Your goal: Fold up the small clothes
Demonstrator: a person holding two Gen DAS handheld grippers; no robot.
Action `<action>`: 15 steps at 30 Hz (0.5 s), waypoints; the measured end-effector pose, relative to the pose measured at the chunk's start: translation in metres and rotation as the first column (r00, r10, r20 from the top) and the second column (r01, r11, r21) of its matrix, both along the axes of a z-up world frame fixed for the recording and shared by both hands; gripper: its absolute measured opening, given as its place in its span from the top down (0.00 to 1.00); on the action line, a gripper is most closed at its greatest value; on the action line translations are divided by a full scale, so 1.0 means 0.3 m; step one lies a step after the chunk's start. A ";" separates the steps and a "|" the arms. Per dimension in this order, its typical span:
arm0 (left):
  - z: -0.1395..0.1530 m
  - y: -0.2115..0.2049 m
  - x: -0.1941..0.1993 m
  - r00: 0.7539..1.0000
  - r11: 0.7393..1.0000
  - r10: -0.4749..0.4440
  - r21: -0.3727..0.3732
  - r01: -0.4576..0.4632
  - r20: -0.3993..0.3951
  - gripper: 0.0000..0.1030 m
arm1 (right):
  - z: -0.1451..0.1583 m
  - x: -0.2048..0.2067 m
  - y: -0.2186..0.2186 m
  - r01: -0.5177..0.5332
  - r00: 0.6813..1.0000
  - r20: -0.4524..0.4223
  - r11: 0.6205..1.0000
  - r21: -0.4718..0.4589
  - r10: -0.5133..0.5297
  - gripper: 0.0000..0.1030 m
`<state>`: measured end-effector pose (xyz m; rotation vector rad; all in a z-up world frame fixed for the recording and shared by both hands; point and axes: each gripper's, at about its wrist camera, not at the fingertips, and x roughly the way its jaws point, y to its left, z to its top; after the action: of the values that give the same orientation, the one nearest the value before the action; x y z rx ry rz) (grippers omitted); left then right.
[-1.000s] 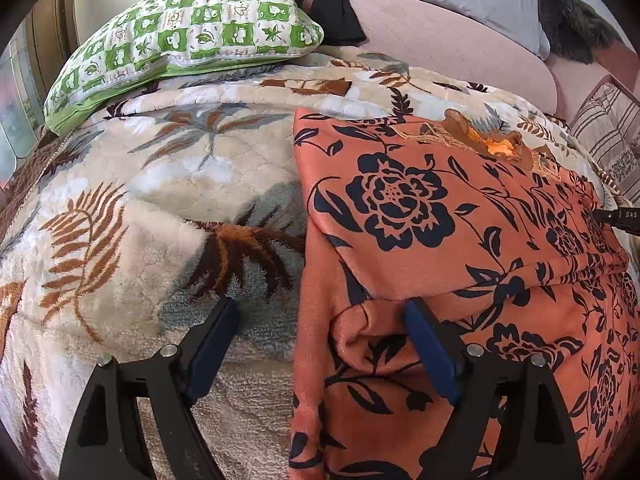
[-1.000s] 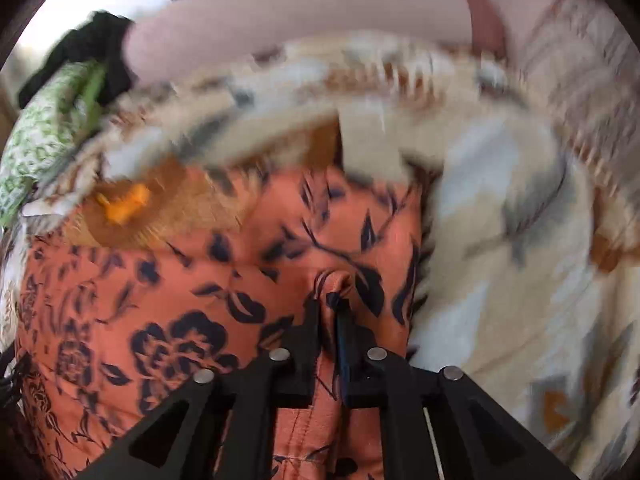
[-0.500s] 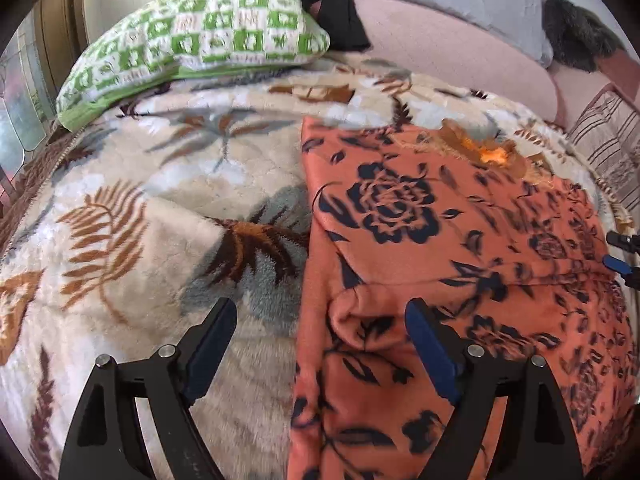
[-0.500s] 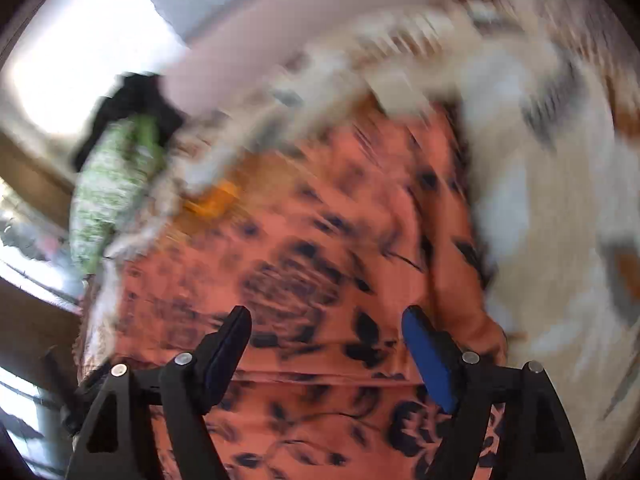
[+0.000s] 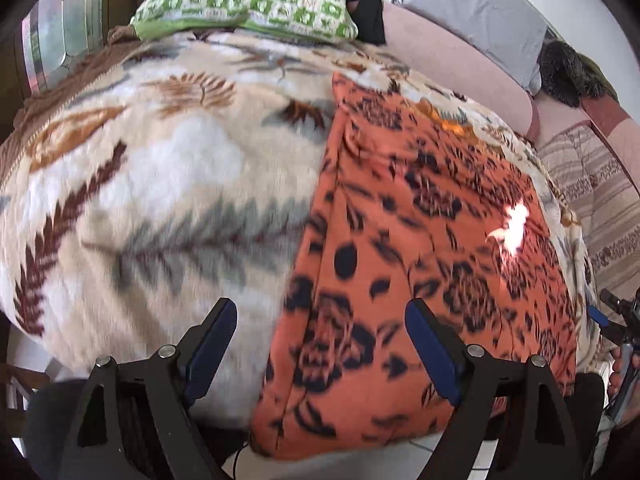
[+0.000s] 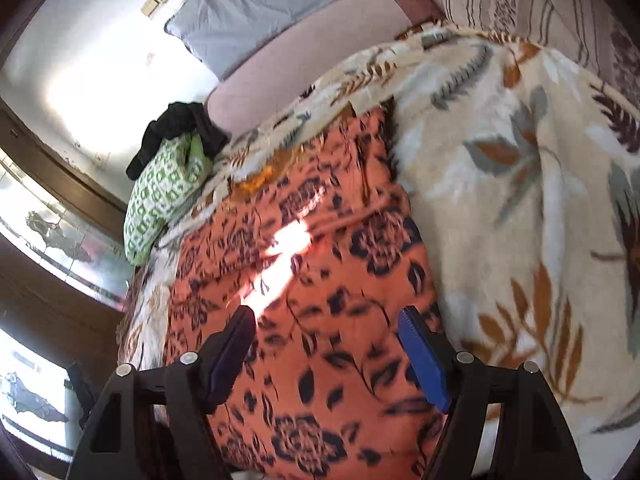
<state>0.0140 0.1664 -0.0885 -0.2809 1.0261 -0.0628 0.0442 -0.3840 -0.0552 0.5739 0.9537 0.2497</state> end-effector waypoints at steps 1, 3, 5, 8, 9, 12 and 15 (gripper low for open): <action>-0.011 -0.003 -0.013 1.000 1.000 -0.002 0.007 0.002 -0.010 0.16 | -0.018 -0.038 -0.010 -0.014 1.000 -0.018 1.000 -0.020 0.014 0.25; -0.032 -0.010 -0.027 0.999 1.000 -0.012 0.001 0.012 -0.031 0.16 | -0.041 -0.106 -0.030 -0.028 0.998 -0.055 0.999 -0.044 0.026 0.25; -0.049 -0.016 -0.044 0.999 1.000 -0.007 -0.001 0.007 -0.051 0.16 | -0.076 -0.146 -0.039 -0.040 0.995 -0.095 0.998 -0.039 0.037 0.25; -0.054 -0.019 -0.072 0.998 1.000 -0.007 -0.015 0.006 -0.058 0.16 | -0.128 -0.193 -0.025 -0.044 0.988 -0.148 0.999 -0.009 0.042 0.25; -0.054 -0.020 -0.083 0.998 1.000 -0.009 -0.020 0.008 -0.057 0.16 | -0.137 -0.206 -0.015 -0.051 0.987 -0.153 0.999 0.002 0.051 0.25; -0.074 -0.025 -0.102 0.996 1.000 -0.022 -0.007 0.022 -0.089 0.16 | -0.180 -0.210 0.034 -0.073 0.974 -0.216 0.997 -0.028 0.065 0.25; -0.100 -0.026 -0.117 0.993 1.000 -0.024 0.016 0.026 -0.119 0.16 | -0.208 -0.211 0.058 -0.062 0.967 -0.251 0.997 -0.055 0.046 0.26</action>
<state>-0.0210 0.1586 -0.1184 -0.2581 1.1482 -0.0597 -0.0191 -0.3666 -0.1175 0.5303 1.2183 0.1987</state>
